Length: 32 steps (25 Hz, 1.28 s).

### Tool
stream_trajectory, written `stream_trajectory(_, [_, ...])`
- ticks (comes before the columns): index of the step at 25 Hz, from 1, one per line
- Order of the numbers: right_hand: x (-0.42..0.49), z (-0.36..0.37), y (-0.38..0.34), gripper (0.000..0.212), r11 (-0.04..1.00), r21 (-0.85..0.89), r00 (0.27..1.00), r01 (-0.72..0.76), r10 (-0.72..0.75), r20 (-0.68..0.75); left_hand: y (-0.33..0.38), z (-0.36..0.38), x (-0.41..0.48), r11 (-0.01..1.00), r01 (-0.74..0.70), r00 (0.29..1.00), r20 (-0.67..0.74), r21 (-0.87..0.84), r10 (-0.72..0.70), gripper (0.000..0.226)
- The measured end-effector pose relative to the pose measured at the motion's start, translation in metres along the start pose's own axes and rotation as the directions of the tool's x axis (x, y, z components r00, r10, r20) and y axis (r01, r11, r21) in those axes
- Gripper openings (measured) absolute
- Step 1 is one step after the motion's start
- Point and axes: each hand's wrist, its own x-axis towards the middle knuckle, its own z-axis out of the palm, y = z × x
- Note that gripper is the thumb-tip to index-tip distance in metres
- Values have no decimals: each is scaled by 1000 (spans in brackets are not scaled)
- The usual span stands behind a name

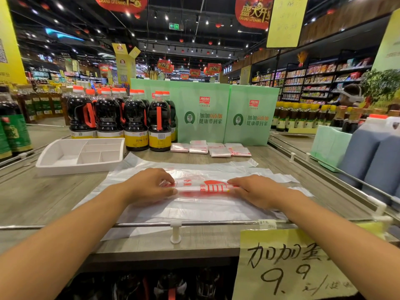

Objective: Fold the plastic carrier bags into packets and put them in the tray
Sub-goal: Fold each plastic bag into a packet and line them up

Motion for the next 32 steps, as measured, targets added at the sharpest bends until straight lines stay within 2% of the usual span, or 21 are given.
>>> stream_trajectory(4, [-2, -3, -5, 48, 997, -71, 997, -21, 16, -70, -2, 3, 0, 997, 30, 998, -44, -68, -33, 54])
stream_trajectory(7, [-3, -5, -8, 45, 997, -70, 995, -27, 20, -95, 0, 0, 0, 1000, 14, 998, -63, -21, -15, 40])
stream_trajectory(12, [0, -6, -5, 37, 991, -81, 970, -103, 82, -229, 12, -8, 0, 949, -104, 978, -145, 298, 153, 48])
stream_trajectory(17, [-1, -8, -5, 34, 983, -105, 920, -149, 99, -378, 20, -12, 1, 910, -158, 918, -283, 384, 279, 53])
stream_trajectory(19, [-2, -9, -6, 37, 980, -96, 920, -172, 126, -371, 19, -12, 2, 908, -141, 908, -315, 395, 278, 46])
stream_trajectory(23, [-3, -11, -9, 37, 978, -107, 931, -179, 133, -340, 13, -7, 6, 909, -77, 941, -271, 410, 202, 43])
stream_trajectory(29, [8, 1, -2, 46, 967, -200, 948, -156, 90, -305, 5, 5, 10, 940, -33, 992, -107, 340, 73, 53])
stream_trajectory(32, [12, 10, -3, 49, 990, -134, 989, -40, 21, -144, 3, 11, 12, 946, -13, 999, -41, 324, 27, 54])
